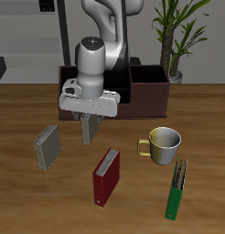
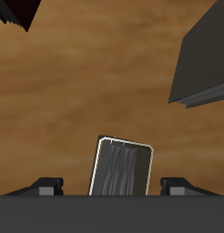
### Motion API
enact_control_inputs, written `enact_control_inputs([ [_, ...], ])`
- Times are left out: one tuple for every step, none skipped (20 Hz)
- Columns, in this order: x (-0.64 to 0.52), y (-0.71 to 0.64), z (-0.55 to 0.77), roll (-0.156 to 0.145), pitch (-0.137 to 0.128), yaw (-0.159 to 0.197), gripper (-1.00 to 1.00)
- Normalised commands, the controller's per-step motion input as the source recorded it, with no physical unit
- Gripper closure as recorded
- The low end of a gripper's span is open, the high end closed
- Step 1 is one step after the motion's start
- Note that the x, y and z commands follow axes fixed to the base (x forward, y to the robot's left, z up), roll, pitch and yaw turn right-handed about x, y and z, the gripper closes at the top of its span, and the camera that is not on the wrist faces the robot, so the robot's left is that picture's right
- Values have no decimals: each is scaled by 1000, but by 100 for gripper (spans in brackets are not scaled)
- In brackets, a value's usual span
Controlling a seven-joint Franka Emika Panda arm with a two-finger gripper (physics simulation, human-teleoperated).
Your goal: Place the left yellow book into the back desk caddy's back compartment
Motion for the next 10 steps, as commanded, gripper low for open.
enact_control_inputs([
  [29, 14, -138, 18, 41, -76, 100],
  [-3, -12, -67, -3, 17, -15, 100],
  [31, -56, -48, -6, 8, -20, 100],
  [6, -45, -45, 1, 10, -13, 100],
  [45, 12, 3, 0, 0, 0, 100],
  [60, -56, -34, 8, 12, -7, 100],
  [24, -50, -5, -12, 2, 8, 100],
  [8, -34, 11, -8, 1, -1, 100],
  [83, -32, 49, 5, 6, -10, 100],
  [40, -72, 205, -15, -18, -5, 100],
])
